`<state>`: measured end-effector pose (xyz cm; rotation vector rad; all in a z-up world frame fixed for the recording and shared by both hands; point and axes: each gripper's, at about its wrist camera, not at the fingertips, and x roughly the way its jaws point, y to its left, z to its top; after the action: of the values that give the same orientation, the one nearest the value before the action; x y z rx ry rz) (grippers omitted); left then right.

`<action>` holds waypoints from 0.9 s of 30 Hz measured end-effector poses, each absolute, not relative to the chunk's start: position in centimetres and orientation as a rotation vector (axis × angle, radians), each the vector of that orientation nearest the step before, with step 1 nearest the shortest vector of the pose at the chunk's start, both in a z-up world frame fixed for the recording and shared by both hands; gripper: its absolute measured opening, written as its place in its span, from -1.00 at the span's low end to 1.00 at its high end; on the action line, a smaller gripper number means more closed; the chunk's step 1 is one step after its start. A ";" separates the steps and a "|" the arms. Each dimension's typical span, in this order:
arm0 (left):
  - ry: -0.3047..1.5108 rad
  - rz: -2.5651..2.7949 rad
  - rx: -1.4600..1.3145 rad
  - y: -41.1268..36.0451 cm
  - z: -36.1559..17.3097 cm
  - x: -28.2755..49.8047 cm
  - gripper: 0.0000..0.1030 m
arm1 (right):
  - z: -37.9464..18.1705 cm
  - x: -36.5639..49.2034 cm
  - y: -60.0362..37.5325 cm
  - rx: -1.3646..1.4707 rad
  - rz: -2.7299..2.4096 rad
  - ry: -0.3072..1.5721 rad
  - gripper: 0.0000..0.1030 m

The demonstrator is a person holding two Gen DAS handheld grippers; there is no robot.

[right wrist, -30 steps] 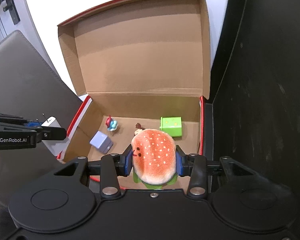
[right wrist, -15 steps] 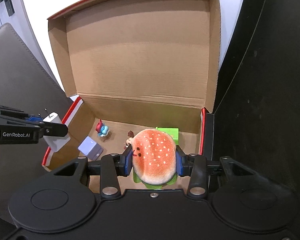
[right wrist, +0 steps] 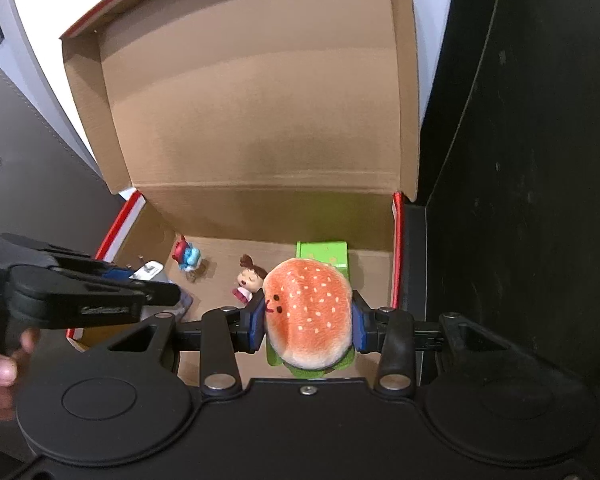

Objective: Organize objects
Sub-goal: 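Carry the white block into the shoebox with the left tool while the right tool carries the burger in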

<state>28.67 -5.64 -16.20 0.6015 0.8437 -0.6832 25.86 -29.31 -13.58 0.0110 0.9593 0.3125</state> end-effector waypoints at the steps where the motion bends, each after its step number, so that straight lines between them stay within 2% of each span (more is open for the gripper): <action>1: 0.849 -0.682 0.605 -5.8 -16.5 28.8 -0.61 | -13.8 25.8 -29.3 0.006 0.314 0.966 -0.22; 27: 0.827 -0.570 0.709 -9.7 -22.3 32.8 -0.61 | -15.7 26.8 -28.4 -0.001 0.285 0.987 -0.21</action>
<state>32.80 -9.66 -22.32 0.7092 0.8269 -0.5702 26.80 -28.42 -15.69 -0.0013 0.9868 0.2854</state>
